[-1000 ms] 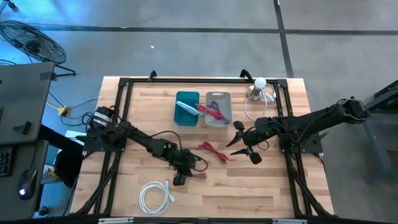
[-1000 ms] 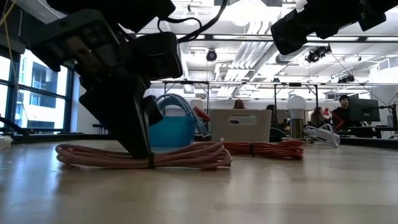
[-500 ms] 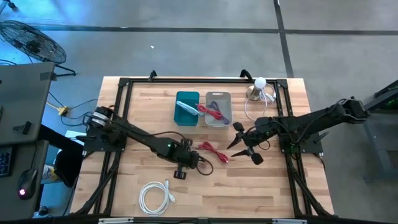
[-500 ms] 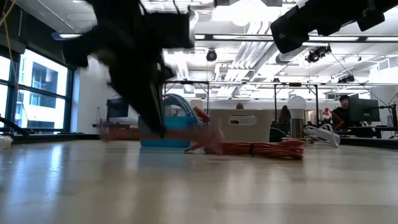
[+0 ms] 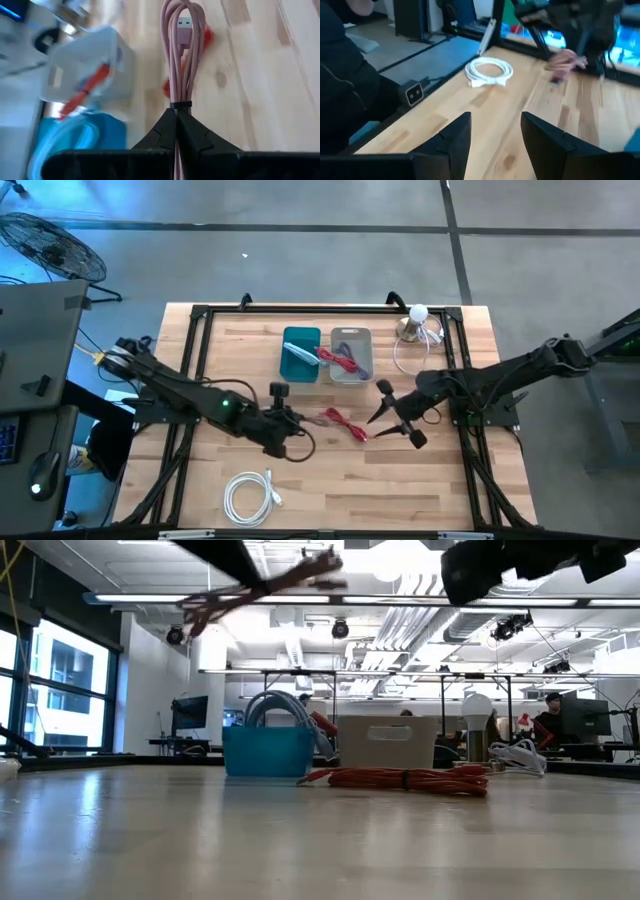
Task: Pick & Place USB Port
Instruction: Put the pink charger cable into the gray bin
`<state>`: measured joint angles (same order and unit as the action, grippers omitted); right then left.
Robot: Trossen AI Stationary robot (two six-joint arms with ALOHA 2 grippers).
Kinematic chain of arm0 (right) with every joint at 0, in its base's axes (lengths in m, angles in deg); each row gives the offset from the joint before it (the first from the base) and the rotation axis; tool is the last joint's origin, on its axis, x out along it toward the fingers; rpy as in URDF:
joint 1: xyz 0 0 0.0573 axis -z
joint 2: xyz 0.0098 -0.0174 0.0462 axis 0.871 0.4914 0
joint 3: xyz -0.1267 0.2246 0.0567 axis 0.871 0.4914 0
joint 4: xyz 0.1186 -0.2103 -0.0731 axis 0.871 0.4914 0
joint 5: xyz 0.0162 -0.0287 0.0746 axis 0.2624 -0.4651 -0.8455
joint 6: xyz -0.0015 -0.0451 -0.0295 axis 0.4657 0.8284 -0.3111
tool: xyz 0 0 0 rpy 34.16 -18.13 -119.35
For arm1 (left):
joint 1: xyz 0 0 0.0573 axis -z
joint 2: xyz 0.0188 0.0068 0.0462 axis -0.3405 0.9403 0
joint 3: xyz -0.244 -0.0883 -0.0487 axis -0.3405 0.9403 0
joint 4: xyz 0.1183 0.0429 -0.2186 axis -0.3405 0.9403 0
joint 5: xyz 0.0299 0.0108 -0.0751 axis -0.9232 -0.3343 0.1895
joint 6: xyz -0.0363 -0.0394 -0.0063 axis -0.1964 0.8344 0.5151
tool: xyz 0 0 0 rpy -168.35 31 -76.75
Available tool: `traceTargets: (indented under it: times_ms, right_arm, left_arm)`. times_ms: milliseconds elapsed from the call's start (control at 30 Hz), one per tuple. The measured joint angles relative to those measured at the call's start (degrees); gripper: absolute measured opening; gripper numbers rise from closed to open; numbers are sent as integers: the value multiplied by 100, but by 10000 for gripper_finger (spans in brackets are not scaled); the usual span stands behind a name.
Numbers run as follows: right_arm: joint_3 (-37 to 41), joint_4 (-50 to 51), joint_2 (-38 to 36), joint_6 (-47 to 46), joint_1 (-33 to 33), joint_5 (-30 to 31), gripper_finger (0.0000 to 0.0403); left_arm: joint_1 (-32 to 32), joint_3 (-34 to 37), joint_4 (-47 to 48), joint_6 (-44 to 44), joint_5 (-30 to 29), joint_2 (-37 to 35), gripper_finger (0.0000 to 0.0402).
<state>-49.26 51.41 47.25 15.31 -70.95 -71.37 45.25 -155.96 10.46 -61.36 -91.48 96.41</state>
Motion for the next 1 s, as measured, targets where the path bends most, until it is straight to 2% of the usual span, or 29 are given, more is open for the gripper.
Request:
traceTargets:
  times_ms: [233,400,600,767,1000]
  right_arm:
    - [-2,-482,-7,559,-308,219,165]
    - [-2,-501,-7,830,-436,782,165]
    - [-2,-649,-7,896,-467,855,165]
    - [-2,-683,-7,982,-467,918,165]
    - [-2,-720,-7,1109,-467,1243,165]
  left_arm:
    - [19,-3,-308,-326,-540,-108,0]
    - [-67,342,-1332,-891,-409,-108,0]
    - [-311,875,-2381,-1152,-128,-170,0]
    - [-578,1288,-3858,-1819,599,-219,0]
    - [-1069,1689,-4985,-2088,1658,-217,0]
